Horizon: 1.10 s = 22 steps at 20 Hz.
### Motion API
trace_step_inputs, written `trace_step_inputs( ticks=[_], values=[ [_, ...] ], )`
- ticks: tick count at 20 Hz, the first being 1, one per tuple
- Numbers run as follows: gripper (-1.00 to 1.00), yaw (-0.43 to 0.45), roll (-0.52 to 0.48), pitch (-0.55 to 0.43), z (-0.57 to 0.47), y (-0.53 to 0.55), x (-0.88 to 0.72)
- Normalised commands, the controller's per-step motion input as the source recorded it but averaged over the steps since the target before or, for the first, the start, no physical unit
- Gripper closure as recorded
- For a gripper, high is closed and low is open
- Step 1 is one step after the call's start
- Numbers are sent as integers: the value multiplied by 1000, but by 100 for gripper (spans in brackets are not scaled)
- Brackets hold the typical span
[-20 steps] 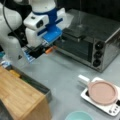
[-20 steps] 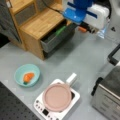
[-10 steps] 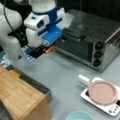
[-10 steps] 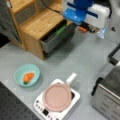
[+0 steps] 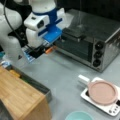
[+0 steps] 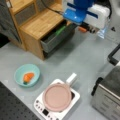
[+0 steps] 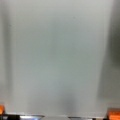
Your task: Open the drawer. Pick up the carrot. Put the carrots in the drawer.
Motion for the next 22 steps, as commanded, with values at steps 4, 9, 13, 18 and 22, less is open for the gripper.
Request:
trace_step_inputs(
  ticks=[4,9,13,18,22],
  values=[
    [-100,18,108,27,-41,-157,-113],
    [-100,23,115,0,-49,-237,-120],
    [-100,49,110,-25,-94,-302,-118],
    [-100,71,101,-49,-105,-227,-86],
    [-100,66,140,-58,-136,-145,-17]
  ],
)
